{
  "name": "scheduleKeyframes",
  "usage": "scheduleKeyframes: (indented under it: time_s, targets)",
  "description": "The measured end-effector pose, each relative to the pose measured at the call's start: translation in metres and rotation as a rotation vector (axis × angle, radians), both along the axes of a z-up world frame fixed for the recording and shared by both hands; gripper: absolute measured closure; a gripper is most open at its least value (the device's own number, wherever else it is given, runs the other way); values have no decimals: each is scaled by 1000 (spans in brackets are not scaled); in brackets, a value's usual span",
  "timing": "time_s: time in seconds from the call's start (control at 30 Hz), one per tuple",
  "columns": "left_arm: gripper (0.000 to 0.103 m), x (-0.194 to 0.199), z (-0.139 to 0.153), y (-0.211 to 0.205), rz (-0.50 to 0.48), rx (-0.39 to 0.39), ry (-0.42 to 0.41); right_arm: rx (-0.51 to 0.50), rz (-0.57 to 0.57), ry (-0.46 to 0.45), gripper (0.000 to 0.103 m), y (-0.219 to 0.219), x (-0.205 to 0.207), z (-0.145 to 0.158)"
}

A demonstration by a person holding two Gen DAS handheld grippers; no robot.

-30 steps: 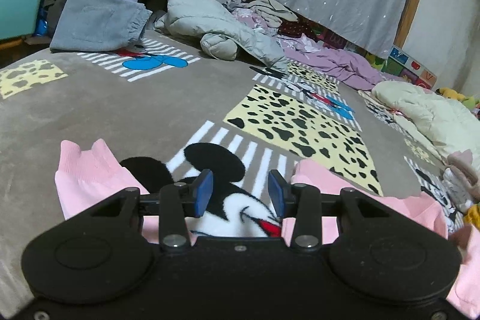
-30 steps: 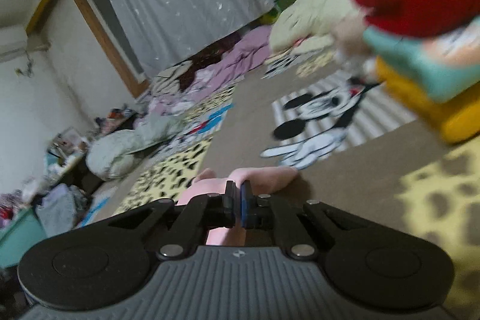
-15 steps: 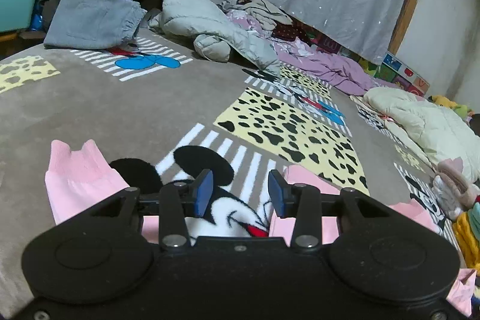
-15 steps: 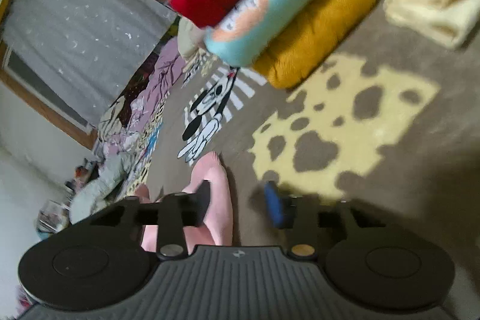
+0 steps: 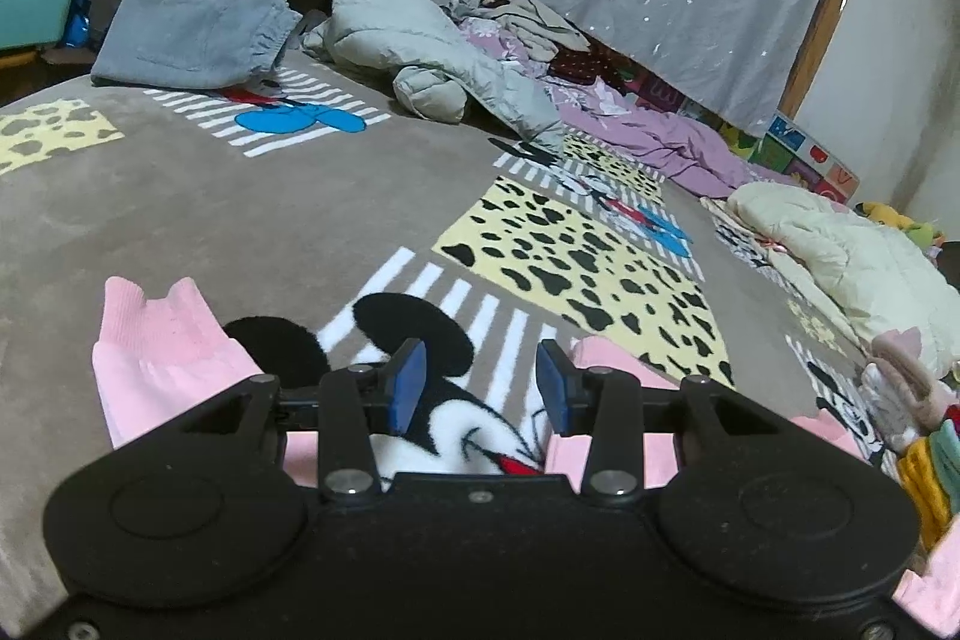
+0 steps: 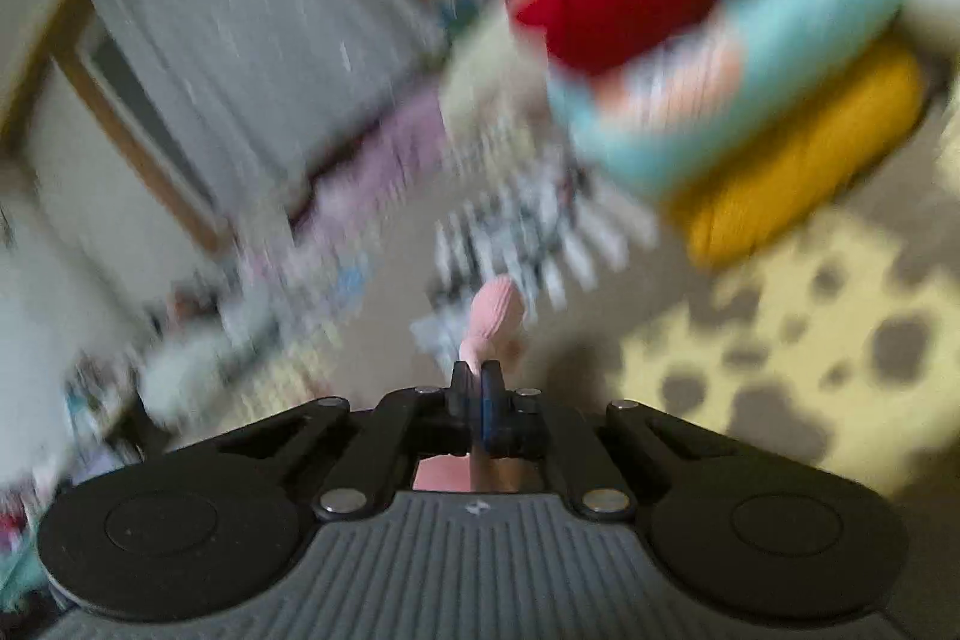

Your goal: Fold clothes

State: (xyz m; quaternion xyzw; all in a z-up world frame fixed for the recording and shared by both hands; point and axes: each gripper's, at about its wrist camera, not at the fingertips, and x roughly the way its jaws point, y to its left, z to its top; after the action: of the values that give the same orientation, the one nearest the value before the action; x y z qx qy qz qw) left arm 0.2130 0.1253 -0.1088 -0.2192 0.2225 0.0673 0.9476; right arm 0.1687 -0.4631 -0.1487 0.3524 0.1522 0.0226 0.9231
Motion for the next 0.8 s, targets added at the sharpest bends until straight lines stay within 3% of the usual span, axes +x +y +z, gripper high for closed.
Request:
scheduleKeyframes:
  time_s: [0.1, 0.17, 0.3, 0.37, 0.43, 0.5, 0.63, 0.73, 0.77, 0.8]
  targets:
    - [64, 0, 2, -5, -38, 3, 1, -44, -140, -54, 98, -9, -43, 18]
    - [64, 0, 6, -15, -104, 18, -1, -81, -183, 15, 98, -16, -44, 9]
    - [61, -10, 19, -61, -361, 120, -35, 14, -211, 164, 93, -36, -35, -27]
    - [59, -25, 20, -98, -531, 204, -69, 46, -221, 166, 84, -41, -34, -31]
    - [58, -43, 18, -137, -686, 285, -96, 69, -228, 154, 56, -45, -35, -32]
    - [57, -65, 10, -176, -827, 376, -115, 120, -230, 156, 46, -48, -42, -40]
    - [55, -112, -13, -242, -1039, 590, -158, 147, -223, 148, 46, -44, -38, -41]
    - [54, -141, -33, -275, -1101, 769, -214, 143, -180, 131, 46, -44, -30, -42]
    - [54, -147, -39, -282, -1108, 826, -238, 142, -166, 126, 48, -44, -27, -43]
    - [53, -153, -45, -288, -1114, 884, -263, 141, -152, 120, 58, -44, -24, -43]
